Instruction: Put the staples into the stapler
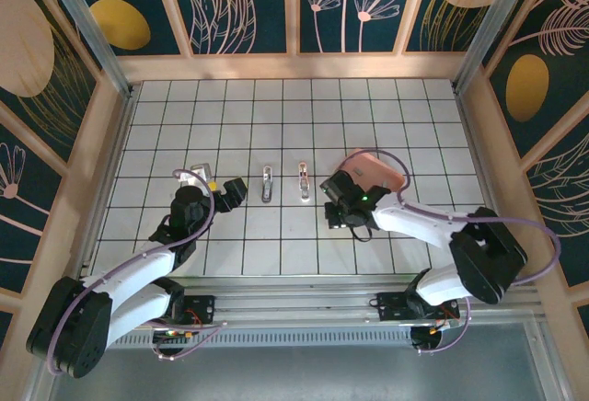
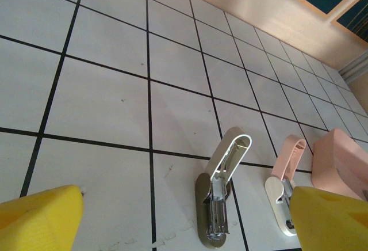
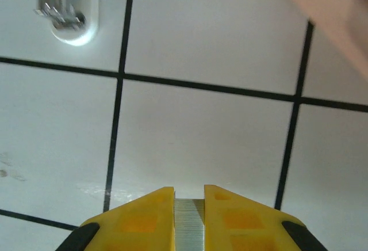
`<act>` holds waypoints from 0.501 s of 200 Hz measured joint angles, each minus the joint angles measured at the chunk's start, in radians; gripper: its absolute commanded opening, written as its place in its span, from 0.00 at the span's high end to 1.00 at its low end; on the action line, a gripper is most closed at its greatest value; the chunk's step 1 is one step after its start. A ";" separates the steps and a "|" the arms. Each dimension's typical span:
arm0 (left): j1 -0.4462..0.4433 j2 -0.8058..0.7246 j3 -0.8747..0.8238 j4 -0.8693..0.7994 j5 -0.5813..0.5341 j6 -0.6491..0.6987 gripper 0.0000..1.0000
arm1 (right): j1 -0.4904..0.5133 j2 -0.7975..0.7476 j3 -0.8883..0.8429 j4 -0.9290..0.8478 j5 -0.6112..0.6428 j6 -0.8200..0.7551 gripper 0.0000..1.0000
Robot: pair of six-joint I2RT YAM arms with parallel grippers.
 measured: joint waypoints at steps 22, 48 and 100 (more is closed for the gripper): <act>0.000 0.000 0.000 0.000 -0.010 0.000 0.07 | 0.010 0.057 0.000 0.007 -0.021 0.008 0.83; 0.000 0.002 -0.001 0.000 -0.014 0.000 0.07 | 0.012 0.085 0.000 0.020 -0.044 0.004 0.82; 0.000 0.016 -0.001 0.000 -0.014 0.000 0.07 | 0.012 0.132 0.021 0.005 -0.046 -0.037 0.74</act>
